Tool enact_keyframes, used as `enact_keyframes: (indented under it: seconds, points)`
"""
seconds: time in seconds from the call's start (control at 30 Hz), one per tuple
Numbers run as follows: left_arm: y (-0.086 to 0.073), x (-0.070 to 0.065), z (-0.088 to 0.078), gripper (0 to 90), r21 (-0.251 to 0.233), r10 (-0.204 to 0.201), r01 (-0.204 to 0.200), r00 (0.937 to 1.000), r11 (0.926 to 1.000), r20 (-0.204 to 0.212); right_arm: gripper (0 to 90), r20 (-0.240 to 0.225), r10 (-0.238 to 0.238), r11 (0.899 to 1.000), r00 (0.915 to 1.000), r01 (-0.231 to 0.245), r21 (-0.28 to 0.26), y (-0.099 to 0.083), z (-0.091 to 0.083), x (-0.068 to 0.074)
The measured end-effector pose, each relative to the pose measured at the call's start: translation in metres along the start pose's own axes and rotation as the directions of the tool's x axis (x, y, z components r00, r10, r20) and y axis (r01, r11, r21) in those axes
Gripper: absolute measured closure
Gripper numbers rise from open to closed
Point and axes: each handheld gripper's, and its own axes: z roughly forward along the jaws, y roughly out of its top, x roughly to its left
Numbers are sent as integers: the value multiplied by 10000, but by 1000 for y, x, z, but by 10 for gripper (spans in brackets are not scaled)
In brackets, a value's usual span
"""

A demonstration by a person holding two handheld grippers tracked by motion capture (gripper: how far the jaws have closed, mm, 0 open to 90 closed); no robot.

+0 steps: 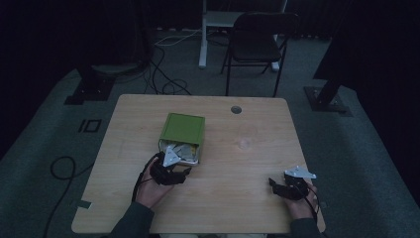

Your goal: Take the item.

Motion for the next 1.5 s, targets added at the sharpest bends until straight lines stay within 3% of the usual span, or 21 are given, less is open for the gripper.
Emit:
enact_keyframes:
  seconds: [0.73, 1.03, 1.5]
  points:
    - [-1, 12, 19, 334, 166, -339, 341, 9994, 9993, -107, 292, -3, 15, 10000, 10000, -15, 7, 0, 0, 0]
    - [-2, 14, 24, 336, 193, -568, 565, 9983, 9982, 162, 292, -4, 11, 10000, 10000, -11, 6, 0, 0, 0]
    - [-3, 12, 19, 337, 164, -726, 723, 9971, 9973, 245, 292, -1, 15, 10000, 10000, -15, 7, 0, 0, 0]
